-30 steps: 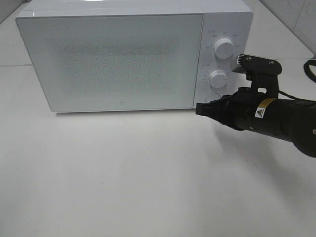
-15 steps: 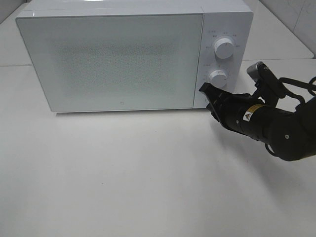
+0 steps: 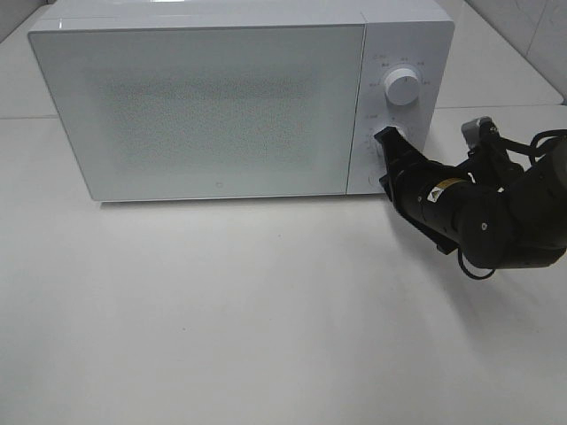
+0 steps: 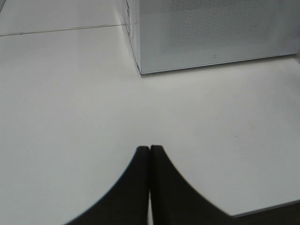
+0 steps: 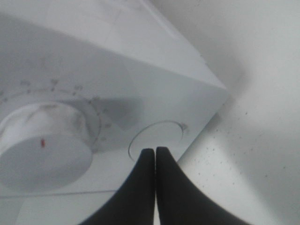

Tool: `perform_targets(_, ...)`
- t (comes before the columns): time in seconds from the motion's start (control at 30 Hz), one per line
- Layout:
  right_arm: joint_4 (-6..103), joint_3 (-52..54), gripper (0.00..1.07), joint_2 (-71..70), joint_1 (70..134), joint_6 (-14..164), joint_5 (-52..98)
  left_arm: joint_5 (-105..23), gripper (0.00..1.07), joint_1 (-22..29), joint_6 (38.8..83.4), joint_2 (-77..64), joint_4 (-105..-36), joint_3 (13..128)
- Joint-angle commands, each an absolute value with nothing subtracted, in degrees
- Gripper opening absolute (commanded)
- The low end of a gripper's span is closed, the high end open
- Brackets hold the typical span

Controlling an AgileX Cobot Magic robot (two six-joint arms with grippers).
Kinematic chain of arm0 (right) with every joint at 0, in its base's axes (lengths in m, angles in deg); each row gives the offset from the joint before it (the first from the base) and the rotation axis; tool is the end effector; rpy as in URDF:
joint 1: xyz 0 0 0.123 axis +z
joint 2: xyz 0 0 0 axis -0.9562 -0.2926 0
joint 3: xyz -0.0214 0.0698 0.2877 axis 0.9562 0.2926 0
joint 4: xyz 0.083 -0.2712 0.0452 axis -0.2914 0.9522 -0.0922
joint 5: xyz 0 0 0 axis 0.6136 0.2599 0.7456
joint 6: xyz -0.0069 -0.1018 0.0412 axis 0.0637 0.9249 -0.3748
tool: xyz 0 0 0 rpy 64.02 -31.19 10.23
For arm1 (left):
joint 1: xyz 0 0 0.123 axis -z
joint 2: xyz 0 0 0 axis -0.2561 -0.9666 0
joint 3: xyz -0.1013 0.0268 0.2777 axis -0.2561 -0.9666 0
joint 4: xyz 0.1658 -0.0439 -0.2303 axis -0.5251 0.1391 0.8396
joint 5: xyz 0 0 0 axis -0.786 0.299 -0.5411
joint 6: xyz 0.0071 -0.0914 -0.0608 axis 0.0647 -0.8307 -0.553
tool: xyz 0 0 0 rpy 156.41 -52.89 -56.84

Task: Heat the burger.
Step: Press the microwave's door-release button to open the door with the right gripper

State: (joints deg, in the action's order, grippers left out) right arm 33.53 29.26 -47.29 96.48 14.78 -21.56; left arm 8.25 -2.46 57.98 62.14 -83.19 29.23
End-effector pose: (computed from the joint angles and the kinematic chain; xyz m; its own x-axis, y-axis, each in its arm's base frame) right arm 0.3478 0.1283 0.0617 -0.3665 0.8169 -0.4453 0.2509 0.5477 0.7982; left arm 0.0290 -0.0094 0.2887 -0.4308 0.0902 -0.8979 0.2361 0.9716 -0.0157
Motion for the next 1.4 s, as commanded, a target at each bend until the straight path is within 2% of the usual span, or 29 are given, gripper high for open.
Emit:
perform_targets(0.03, 30.61, 27.55, 0.0, -47.17, 96.19, 14.38, -21.28, 7.51, 0.0, -2.41, 58.09, 62.43, -83.08, 29.11)
perform_targets(0.53, 29.12, 25.37, 0.0, -48.43, 96.19, 11.4, -20.65, 7.51, 0.0, -2.41, 58.09, 62.43, -83.08, 29.11)
perform_targets(0.73, 29.87, 25.37, 0.0, -50.73, 96.19, 4.47, -24.54, 7.51, 0.0, -2.41, 58.09, 62.43, -83.08, 29.11)
perform_targets(1.0, 32.85, 22.1, 0.0, -51.24, 96.19, 4.35, -24.6, 7.51, 0.0, -2.41, 58.09, 62.43, -83.08, 29.11)
perform_targets(1.4, 30.15, 20.9, 0.0, -51.24, 96.19, 5.84, -26.72, 7.51, 0.0, -2.41, 58.09, 62.43, -83.08, 29.11)
